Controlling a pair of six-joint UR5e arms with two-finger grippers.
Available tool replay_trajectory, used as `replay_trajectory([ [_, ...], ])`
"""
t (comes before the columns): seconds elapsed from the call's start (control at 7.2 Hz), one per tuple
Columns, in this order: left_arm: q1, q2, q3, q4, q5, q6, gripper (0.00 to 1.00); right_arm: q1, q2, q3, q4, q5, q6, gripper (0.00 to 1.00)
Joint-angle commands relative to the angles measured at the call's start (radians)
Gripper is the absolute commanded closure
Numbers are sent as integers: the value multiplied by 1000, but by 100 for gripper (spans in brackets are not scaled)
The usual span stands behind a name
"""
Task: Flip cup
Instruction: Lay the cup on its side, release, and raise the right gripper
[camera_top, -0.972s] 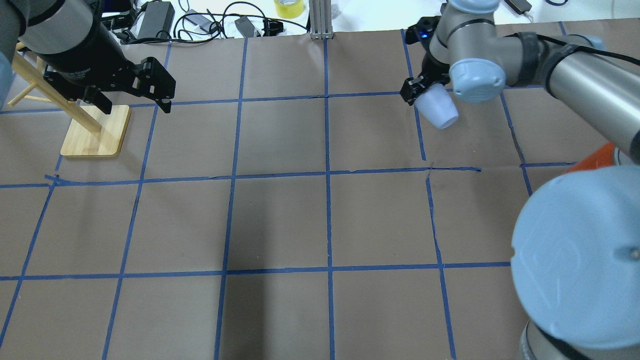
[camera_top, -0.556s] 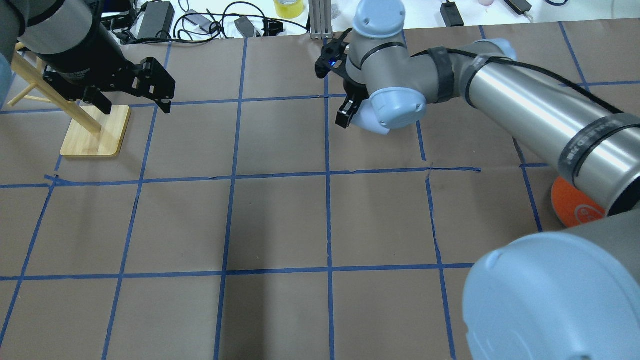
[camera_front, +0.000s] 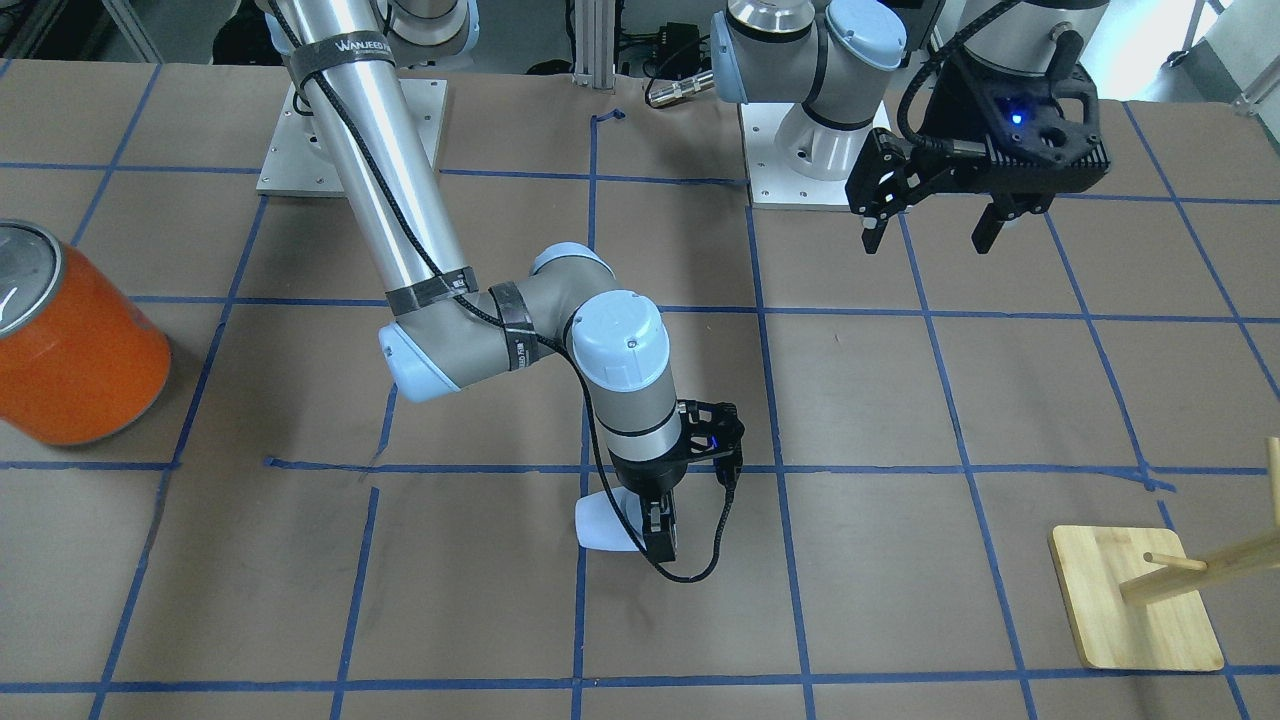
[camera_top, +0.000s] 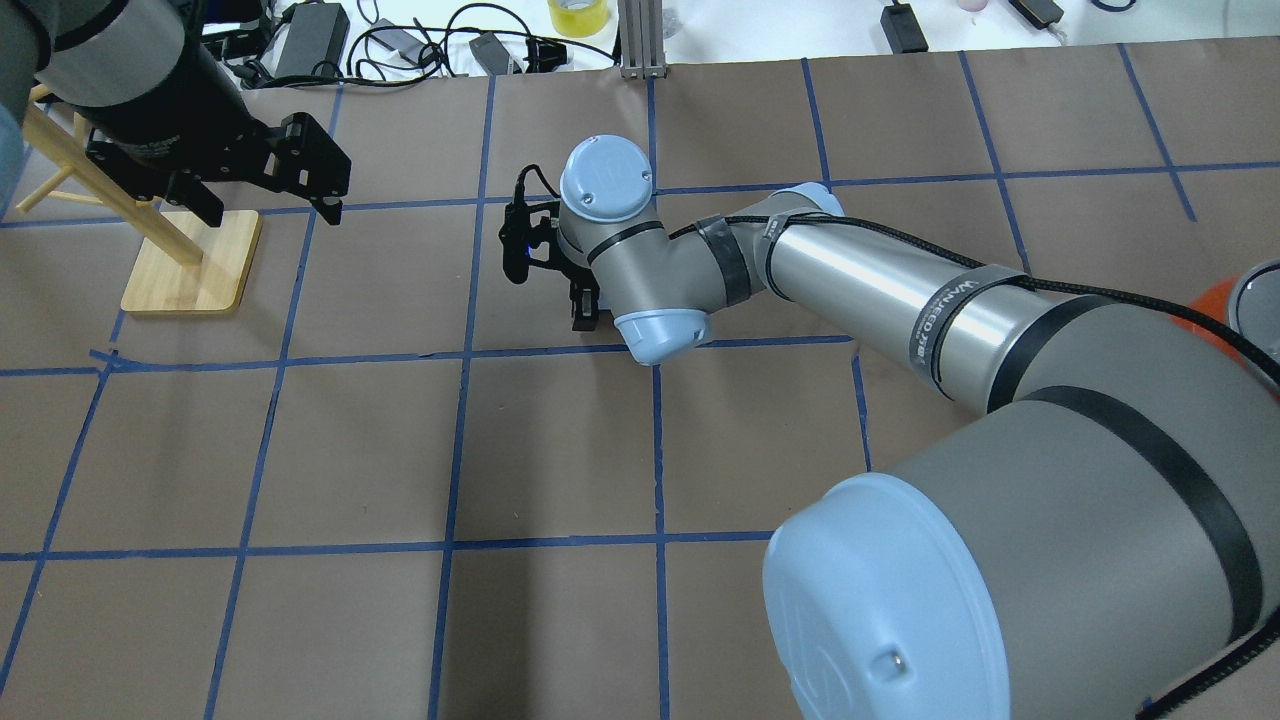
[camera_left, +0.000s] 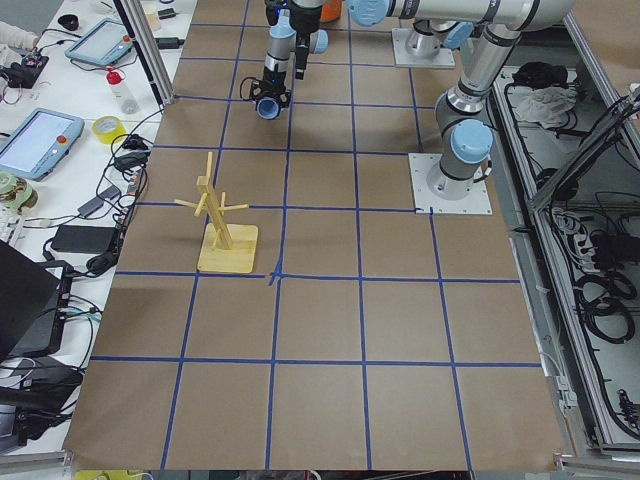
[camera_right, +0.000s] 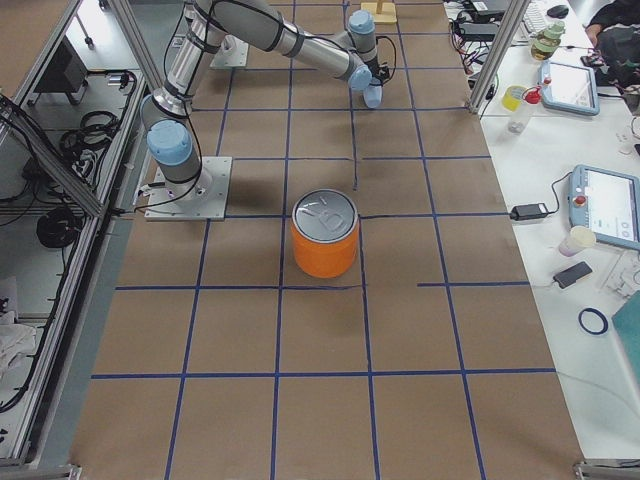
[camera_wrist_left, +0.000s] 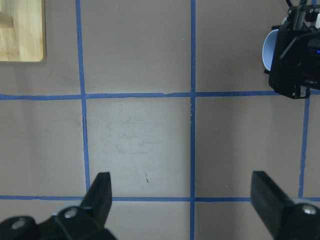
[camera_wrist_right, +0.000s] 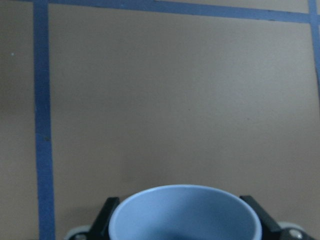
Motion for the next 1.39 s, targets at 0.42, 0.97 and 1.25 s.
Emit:
replay_trajectory([
  [0.42,0,3,0,-2,0,0,0,-11,-189,-1,268,-1,-9,0],
  [0.97,20,55,12,2,-100,12,0,-199,-518,4,657,-13,0,0],
  [1.25,142,10,5,-2,-213,12,0,-324,-654,6,825,-13,137,0],
])
